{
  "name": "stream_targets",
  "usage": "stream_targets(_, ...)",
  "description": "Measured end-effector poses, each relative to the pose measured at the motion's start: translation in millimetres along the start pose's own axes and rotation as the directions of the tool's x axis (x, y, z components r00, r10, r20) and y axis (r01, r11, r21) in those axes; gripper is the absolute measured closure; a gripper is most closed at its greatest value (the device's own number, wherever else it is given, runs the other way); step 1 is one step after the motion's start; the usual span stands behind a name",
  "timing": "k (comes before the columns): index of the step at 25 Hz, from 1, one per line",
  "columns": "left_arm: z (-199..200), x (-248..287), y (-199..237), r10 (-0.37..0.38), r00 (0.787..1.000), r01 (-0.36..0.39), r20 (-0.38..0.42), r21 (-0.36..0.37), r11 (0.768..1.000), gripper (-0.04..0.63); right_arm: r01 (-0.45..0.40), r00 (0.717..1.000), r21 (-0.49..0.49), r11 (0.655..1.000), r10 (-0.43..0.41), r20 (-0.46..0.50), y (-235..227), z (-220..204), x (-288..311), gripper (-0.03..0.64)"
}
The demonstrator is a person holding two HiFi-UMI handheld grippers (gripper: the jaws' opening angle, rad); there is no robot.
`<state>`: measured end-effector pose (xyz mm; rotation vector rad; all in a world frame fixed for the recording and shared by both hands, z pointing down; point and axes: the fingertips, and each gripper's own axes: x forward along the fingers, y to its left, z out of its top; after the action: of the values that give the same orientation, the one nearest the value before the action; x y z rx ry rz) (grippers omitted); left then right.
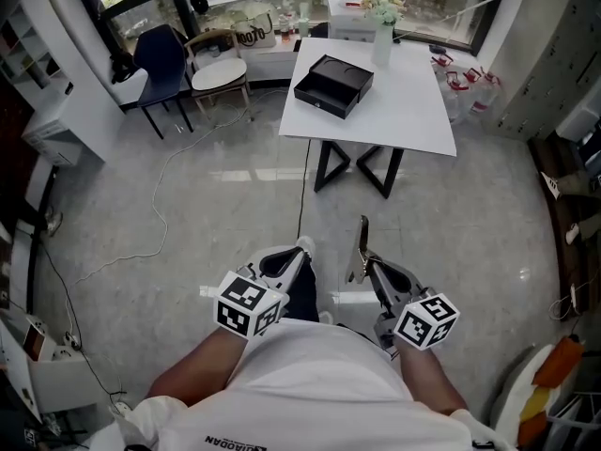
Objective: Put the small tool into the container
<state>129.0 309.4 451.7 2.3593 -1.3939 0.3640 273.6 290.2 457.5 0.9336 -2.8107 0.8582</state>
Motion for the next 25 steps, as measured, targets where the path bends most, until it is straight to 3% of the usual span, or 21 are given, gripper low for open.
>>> stream_targets(12,6.7,22.8,30.0,0.001,1.0,0.0,0.006,-0.031,1.0,0.586,0.023,0.999,0.003,1.0,-0.022,-0.03,-23.2,13.6,34.6,0.607)
stream_targets(19,24.7,37.1,90.6,0.023,1.0,-0.023,0.013,-0.047,0.999,0.586,0.013,0.999,0.001,1.0,-0.013,-0.032,-28.2,35.2,93.7,0.607)
stream_targets(25,56.1,58.9,147.7,-0.008,1.0,0.009,0.024,-0.03,1.0,0.586,0.035,0.999,-0.005,0.999,-0.035,-0.026,-33.9,62.7,152.6,0.607)
